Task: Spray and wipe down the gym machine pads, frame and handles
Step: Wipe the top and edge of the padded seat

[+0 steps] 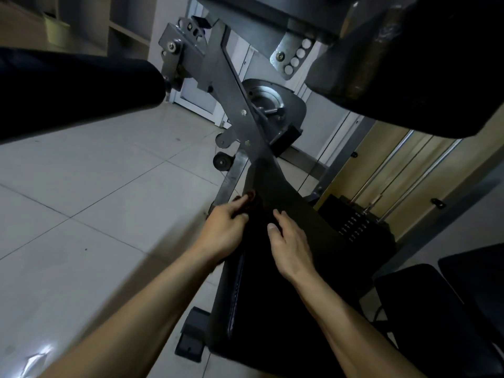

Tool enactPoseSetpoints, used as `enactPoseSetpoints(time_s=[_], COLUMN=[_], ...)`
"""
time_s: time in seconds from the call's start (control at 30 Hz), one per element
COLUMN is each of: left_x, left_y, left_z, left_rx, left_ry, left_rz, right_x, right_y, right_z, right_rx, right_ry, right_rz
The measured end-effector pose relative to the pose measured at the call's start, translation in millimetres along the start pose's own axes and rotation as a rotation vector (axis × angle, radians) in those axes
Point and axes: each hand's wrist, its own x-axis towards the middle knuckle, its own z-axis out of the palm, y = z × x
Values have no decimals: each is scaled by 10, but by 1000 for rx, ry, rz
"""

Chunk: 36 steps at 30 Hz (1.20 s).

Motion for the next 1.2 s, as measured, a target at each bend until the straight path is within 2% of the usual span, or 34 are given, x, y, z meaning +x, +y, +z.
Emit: enactPoseSetpoints(time_s=[0.17,0.3,0.47,0.7,0.83,0.97,1.2], left_x=[189,663,996,385,943,1569,1168], left_y=[-81,-34,138,-223,-97,46,-240], left_z=[53,145,154,44,176,276,174], left_rx=[3,27,-83,-63,-3,-16,-20], left_ry=[-11,27,44,-5,10,24,17], left_rz=[54,-23,-145,39,29,-59,43], right_x=[552,878,862,884,876,860,1212], right_y=[-36,-110,-35,-30,-29,-13,-227], right_z=[-253,-137,-29,3,6,29,-79], right_rx=[26,41,65,95,79,77,137], right_ry=[30,-115,-78,-61,-44,-28,30], right_rz=[-22,10,10,-16,-18,-25,37])
